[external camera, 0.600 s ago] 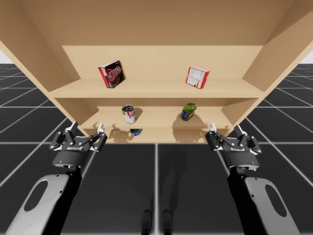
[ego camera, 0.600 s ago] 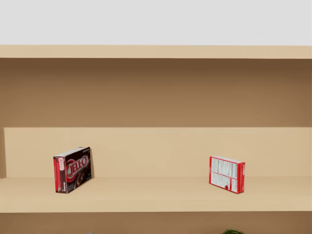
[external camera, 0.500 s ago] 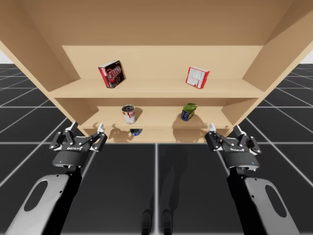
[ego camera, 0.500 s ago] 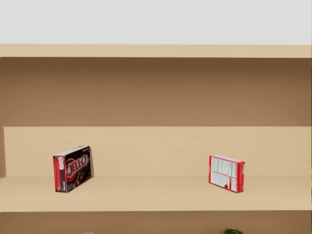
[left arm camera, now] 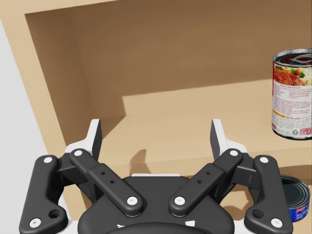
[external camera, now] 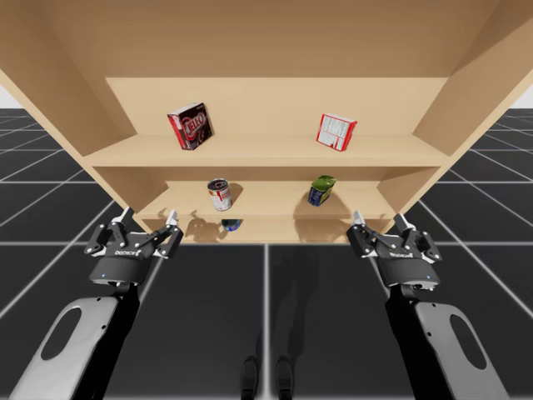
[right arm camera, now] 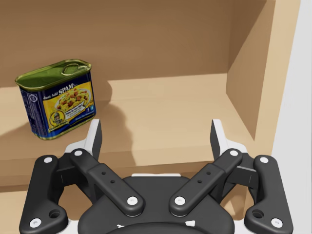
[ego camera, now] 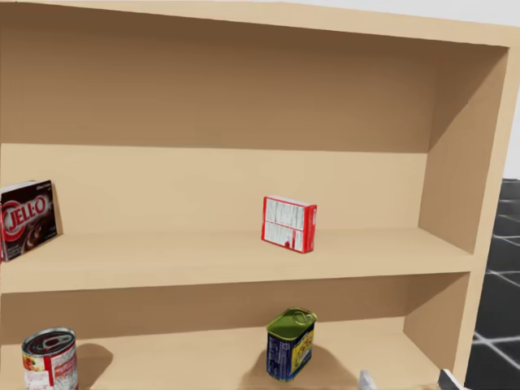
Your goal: Find the gelatin box on the shelf and bring it to me.
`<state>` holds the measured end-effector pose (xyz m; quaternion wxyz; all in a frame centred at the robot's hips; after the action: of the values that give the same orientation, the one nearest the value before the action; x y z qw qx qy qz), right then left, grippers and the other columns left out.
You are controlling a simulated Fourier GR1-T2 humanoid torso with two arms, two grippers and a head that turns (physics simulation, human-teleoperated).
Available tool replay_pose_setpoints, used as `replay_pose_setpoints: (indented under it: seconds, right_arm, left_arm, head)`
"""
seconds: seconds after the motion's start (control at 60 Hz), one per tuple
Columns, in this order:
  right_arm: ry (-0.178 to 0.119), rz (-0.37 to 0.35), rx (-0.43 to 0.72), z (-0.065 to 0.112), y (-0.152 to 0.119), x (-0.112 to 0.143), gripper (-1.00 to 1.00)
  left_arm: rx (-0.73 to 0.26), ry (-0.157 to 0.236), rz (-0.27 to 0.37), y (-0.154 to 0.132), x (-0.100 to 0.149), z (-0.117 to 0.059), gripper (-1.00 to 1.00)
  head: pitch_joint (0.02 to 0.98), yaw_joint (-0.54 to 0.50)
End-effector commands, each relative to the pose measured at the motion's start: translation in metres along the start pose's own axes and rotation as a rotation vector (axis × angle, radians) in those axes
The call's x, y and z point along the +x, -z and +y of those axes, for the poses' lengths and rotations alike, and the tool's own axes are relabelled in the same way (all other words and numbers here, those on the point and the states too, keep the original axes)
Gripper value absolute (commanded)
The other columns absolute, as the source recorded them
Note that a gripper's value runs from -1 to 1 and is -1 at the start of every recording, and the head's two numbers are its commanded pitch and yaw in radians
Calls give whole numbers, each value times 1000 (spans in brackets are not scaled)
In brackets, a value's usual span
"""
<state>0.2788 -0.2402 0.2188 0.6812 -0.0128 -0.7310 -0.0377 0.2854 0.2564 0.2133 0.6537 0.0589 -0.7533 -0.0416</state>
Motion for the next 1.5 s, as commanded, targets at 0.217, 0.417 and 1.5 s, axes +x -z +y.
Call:
replay_pose_setpoints:
  seconds: [0.217, 0.417, 1.5]
  right_arm:
    - [13, -18, 13, 1, -2, 3, -1000]
    - [38, -148, 51, 8, -33, 73, -1000]
    - [-53, 32, 375, 74, 44, 164, -1000]
  left_arm:
    - [-4, 0, 2, 0, 0, -1, -1000]
    - [-2, -7, 6, 0, 0, 0, -1000]
    - [-11, -19, 2, -1, 2, -2, -1000]
  head:
    - [262, -239]
    - [255, -228]
    - [288, -233]
